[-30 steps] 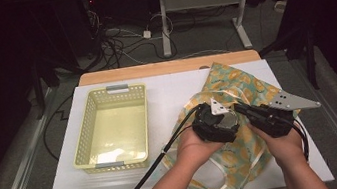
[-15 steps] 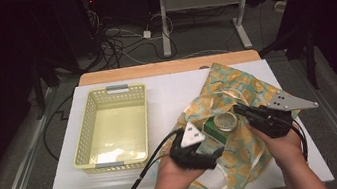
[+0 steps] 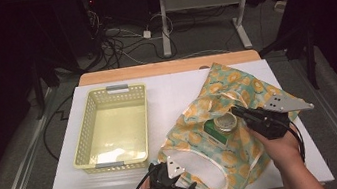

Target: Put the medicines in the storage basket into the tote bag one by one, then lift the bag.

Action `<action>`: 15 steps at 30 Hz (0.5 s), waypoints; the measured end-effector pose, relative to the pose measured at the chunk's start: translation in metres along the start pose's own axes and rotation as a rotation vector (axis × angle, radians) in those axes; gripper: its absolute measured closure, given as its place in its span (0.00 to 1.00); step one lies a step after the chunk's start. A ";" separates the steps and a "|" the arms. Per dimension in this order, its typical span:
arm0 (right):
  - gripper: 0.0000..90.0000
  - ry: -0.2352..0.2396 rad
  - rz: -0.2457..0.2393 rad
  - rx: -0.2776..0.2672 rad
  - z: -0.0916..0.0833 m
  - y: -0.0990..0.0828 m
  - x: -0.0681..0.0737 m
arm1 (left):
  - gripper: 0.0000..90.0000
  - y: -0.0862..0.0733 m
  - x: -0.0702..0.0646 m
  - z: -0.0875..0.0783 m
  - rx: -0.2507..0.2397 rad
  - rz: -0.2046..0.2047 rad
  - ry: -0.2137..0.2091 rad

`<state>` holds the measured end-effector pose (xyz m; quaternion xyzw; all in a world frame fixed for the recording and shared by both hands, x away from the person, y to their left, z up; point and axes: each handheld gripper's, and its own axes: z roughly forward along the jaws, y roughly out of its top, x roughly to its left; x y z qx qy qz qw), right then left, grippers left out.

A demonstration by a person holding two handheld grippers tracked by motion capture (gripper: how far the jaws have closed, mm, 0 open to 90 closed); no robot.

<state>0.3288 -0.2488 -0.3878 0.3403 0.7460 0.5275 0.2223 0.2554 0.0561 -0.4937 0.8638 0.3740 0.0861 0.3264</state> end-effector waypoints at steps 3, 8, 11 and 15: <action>1.00 0.004 0.001 0.005 0.000 -0.002 -0.001 | 0.24 0.002 -0.004 0.000 -0.044 0.058 -0.035; 1.00 0.005 -0.002 0.010 -0.003 -0.004 0.001 | 0.77 -0.001 -0.003 -0.002 -0.085 0.034 -0.046; 1.00 0.001 0.004 0.008 -0.005 -0.005 0.001 | 0.96 -0.003 -0.003 -0.003 -0.089 0.039 -0.057; 1.00 -0.007 0.010 0.002 -0.009 -0.005 0.001 | 0.98 -0.004 0.004 -0.005 -0.106 0.012 -0.104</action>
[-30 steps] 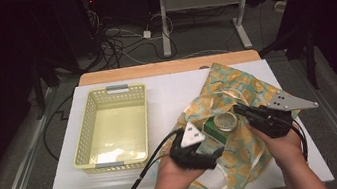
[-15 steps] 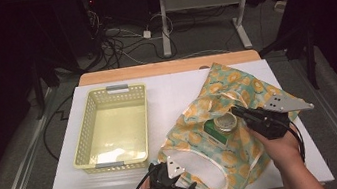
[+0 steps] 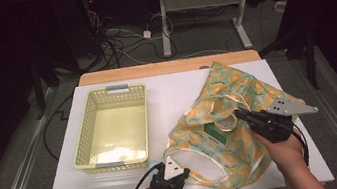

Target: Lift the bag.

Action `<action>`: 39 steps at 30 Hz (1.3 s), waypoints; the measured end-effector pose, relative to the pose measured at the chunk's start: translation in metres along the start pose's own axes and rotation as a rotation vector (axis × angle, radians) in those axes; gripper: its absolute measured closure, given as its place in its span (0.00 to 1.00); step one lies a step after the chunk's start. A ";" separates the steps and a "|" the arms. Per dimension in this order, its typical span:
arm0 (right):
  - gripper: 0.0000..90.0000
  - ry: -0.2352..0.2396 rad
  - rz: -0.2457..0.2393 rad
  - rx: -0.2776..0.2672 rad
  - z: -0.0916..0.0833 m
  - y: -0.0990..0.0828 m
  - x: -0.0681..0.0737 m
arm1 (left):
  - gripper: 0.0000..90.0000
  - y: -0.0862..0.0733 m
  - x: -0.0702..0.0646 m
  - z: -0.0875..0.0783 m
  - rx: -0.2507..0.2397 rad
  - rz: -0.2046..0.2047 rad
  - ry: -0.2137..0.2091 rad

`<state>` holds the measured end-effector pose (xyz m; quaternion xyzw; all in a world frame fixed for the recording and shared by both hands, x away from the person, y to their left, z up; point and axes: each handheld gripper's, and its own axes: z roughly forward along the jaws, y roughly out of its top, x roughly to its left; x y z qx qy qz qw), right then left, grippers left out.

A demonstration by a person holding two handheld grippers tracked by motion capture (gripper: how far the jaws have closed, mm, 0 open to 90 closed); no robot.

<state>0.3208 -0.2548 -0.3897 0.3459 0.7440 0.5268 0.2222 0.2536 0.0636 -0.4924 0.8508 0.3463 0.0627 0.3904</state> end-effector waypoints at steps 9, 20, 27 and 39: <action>1.00 -0.037 -0.014 -0.069 -0.001 0.004 0.004 | 0.98 0.010 0.012 -0.035 -0.373 0.013 0.109; 1.00 -0.064 -0.027 -0.222 0.003 0.043 0.010 | 0.98 0.115 0.014 -0.100 -0.829 0.142 0.239; 1.00 -0.099 -0.011 -0.324 0.007 0.080 0.000 | 0.98 0.183 0.022 -0.131 -0.966 0.208 0.249; 1.00 -0.198 0.031 -0.459 -0.005 0.141 -0.021 | 0.98 0.268 0.025 -0.160 -1.073 0.250 0.232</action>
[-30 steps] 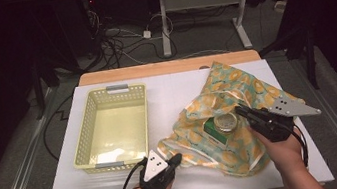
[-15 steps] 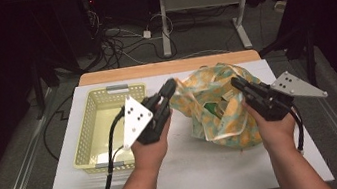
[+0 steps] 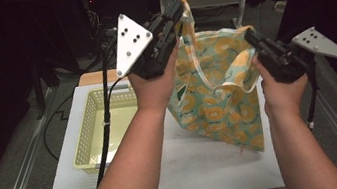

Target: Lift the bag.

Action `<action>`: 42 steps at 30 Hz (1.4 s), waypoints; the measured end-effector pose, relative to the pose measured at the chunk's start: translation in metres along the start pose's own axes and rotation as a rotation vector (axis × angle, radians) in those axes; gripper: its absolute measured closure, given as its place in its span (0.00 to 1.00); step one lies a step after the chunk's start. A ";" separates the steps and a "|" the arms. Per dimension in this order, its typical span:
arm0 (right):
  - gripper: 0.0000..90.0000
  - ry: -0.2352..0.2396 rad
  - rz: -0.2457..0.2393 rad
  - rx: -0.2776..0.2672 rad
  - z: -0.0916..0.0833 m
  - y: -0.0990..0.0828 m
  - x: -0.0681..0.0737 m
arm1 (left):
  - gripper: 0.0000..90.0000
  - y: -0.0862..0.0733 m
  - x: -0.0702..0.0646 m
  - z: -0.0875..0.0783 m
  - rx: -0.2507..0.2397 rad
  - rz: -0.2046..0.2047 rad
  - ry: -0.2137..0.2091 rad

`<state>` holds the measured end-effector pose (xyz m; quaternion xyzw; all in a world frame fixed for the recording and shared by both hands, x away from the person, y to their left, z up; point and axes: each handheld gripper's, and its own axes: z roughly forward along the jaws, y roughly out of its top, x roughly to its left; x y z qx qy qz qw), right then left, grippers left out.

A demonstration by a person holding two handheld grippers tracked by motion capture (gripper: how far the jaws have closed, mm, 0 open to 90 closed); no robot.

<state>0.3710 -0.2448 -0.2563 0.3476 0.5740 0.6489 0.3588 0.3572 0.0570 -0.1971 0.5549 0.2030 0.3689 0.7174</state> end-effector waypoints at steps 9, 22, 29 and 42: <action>1.00 -0.093 -0.037 0.016 -0.003 -0.007 -0.019 | 0.97 -0.056 0.003 0.007 0.140 -0.028 0.018; 1.00 -0.114 -0.055 0.289 -0.010 -0.097 -0.041 | 0.81 -0.150 -0.010 -0.045 0.454 -0.076 -0.068; 1.00 -0.096 -0.044 0.340 -0.029 -0.120 -0.044 | 0.57 -0.162 -0.028 -0.093 0.541 -0.167 -0.102; 0.81 -0.023 -0.031 0.408 -0.063 -0.134 -0.046 | 0.31 -0.199 -0.064 -0.134 0.729 -0.220 -0.208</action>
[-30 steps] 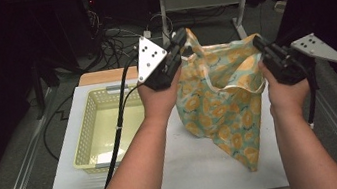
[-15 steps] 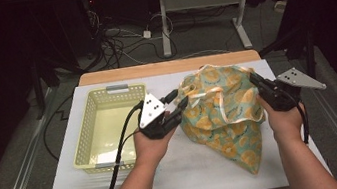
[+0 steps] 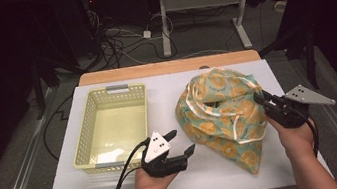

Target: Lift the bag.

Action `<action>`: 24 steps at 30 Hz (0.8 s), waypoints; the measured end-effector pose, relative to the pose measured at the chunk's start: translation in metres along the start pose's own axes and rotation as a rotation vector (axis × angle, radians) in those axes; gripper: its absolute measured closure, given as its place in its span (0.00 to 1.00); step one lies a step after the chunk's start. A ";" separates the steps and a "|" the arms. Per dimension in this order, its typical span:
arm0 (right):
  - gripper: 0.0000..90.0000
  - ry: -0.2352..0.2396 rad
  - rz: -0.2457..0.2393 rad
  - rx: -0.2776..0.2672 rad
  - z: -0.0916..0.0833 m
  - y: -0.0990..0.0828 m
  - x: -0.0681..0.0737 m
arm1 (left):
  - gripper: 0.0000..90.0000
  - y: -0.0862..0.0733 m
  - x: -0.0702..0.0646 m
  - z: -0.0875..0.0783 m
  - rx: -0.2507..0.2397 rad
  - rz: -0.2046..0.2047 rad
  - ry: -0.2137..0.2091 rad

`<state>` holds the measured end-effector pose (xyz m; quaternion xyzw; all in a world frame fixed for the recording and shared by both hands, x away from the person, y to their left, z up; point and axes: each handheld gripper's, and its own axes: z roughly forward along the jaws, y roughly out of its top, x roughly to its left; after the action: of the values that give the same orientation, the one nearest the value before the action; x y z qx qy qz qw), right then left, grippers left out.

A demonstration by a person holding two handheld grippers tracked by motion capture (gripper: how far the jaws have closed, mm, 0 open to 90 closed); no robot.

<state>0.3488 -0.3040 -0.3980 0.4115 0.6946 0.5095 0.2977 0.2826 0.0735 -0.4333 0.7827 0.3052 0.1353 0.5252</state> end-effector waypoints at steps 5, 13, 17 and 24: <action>0.70 0.017 -0.002 0.006 -0.018 -0.003 0.002 | 0.23 -0.008 -0.004 0.004 0.040 -0.011 -0.010; 0.52 0.046 -0.030 0.055 -0.038 -0.018 0.007 | 0.16 -0.022 -0.010 0.008 0.112 -0.014 -0.010; 0.43 0.058 -0.028 0.091 -0.043 -0.032 0.008 | 0.15 -0.027 -0.011 0.010 0.116 -0.015 -0.016; 0.17 0.067 0.007 0.157 -0.046 -0.056 0.006 | 0.00 -0.036 -0.014 0.019 0.143 -0.033 -0.015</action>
<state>0.2931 -0.3282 -0.4376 0.4187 0.7404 0.4681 0.2393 0.2699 0.0607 -0.4722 0.8140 0.3231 0.0986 0.4726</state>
